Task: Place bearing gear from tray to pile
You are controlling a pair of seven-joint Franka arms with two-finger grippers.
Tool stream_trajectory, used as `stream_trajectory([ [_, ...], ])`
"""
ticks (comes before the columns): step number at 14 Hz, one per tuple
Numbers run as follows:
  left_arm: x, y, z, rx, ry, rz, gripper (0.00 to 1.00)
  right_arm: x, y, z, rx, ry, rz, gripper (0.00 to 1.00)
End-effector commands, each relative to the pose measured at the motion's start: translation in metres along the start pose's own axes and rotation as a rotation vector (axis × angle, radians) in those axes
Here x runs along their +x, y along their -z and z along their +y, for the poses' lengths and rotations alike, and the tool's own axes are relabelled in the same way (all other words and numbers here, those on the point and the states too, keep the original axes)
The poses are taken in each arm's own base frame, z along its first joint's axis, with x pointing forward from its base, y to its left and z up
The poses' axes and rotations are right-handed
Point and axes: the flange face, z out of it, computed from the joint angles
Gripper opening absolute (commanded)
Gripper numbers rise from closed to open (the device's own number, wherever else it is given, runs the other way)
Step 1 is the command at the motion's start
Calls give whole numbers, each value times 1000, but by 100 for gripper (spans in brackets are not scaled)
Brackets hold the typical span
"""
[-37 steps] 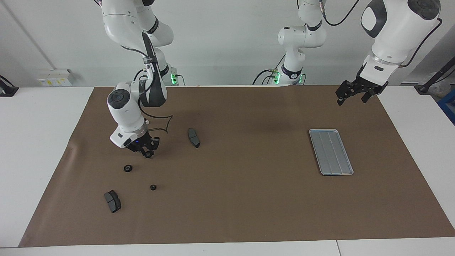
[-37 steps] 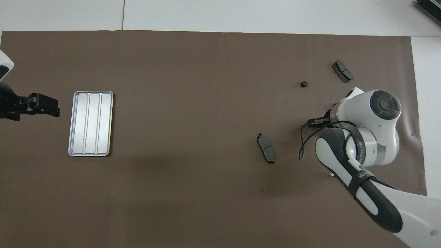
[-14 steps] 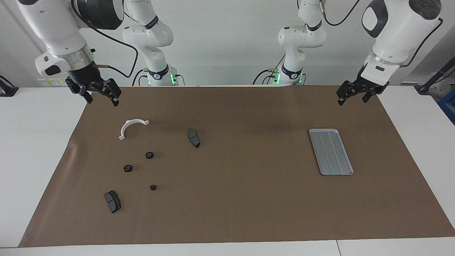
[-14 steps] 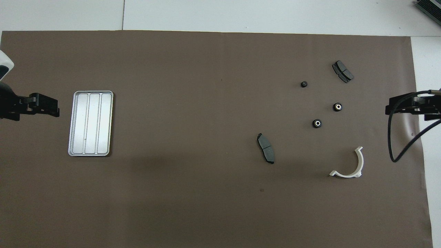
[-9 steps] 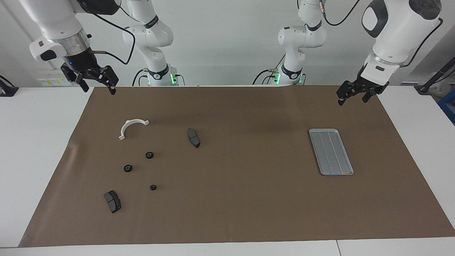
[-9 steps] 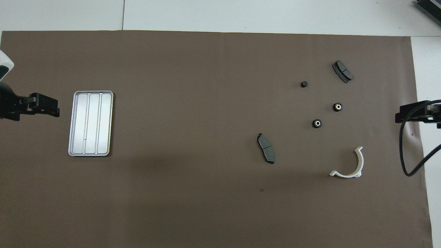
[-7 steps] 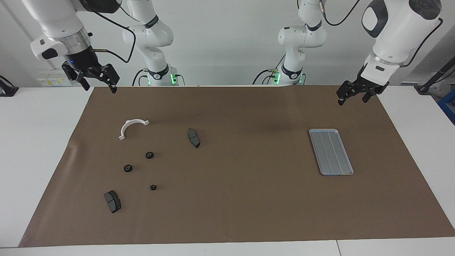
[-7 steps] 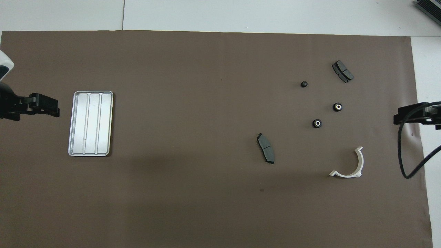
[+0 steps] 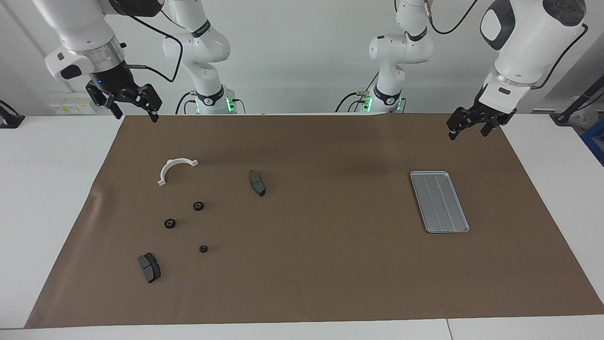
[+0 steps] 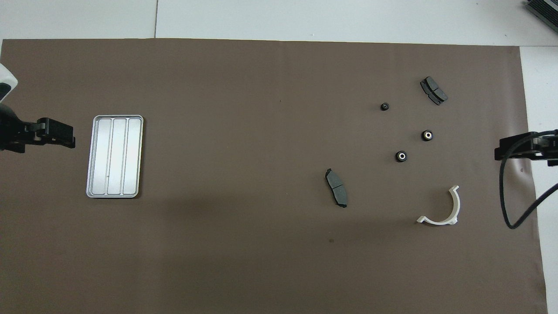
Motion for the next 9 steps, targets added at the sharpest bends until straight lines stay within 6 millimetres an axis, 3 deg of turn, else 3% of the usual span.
stream_trajectory([
  [1, -5, 3, -4, 17, -1, 1, 100, -7, 0, 1, 1, 4, -9, 100],
  [9, -5, 3, -4, 17, 0, 2, 100, -10, -2, -1, -1, 18, -18, 100],
])
